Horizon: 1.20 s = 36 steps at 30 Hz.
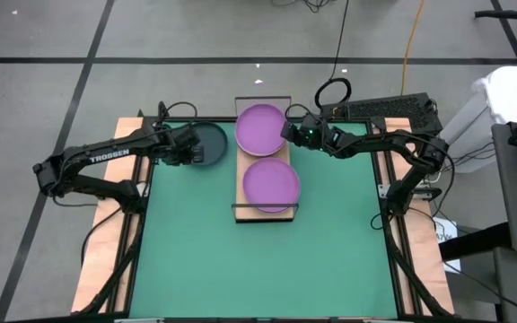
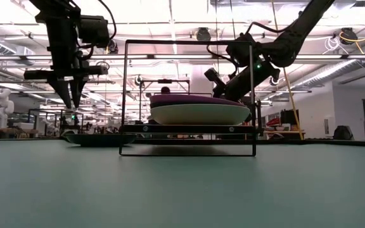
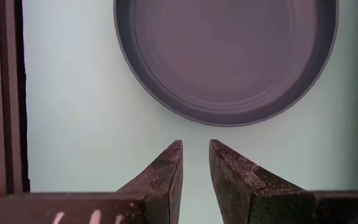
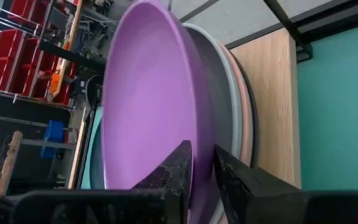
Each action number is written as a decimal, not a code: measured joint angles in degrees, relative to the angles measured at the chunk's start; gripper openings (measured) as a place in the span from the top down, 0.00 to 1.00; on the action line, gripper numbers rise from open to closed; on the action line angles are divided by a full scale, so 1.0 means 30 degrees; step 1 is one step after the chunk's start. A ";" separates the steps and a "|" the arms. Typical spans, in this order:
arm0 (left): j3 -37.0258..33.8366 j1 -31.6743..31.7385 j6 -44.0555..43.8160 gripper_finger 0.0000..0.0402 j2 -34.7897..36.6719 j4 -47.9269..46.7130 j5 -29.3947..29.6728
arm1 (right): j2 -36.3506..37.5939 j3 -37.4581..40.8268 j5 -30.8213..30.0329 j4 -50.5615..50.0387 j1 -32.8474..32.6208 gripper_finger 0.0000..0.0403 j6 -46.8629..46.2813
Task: Place and stack plates onto a shelf
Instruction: Stack the purple plate on top of the gray plate on the shelf
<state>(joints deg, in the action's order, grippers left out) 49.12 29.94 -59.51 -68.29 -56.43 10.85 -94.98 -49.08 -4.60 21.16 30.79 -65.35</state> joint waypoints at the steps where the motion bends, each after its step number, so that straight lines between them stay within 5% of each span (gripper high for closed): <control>1: 0.0000 -0.0001 0.0171 0.79 0.0000 0.0001 0.0001 | 0.0000 0.0000 0.0067 -0.0004 0.0000 0.85 0.0001; 14: 0.0000 0.0002 0.0700 0.79 0.0000 -0.0013 0.0395 | 0.1669 -0.0011 0.1100 -0.1056 0.0225 0.72 -0.0027; 29: 0.0000 0.0321 0.2473 0.79 0.0000 -0.0021 -0.0324 | 0.5097 -0.0015 0.2150 -0.5289 0.0509 0.71 0.1400; 36: -0.0007 0.2361 0.0490 0.79 -0.0006 -0.0482 -0.1204 | 0.7605 -0.0015 0.2163 -0.7047 0.0466 0.71 0.3411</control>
<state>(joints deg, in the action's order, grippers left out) 49.10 37.02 -58.04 -68.31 -57.87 7.24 -72.16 -49.12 1.89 0.02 32.18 -55.12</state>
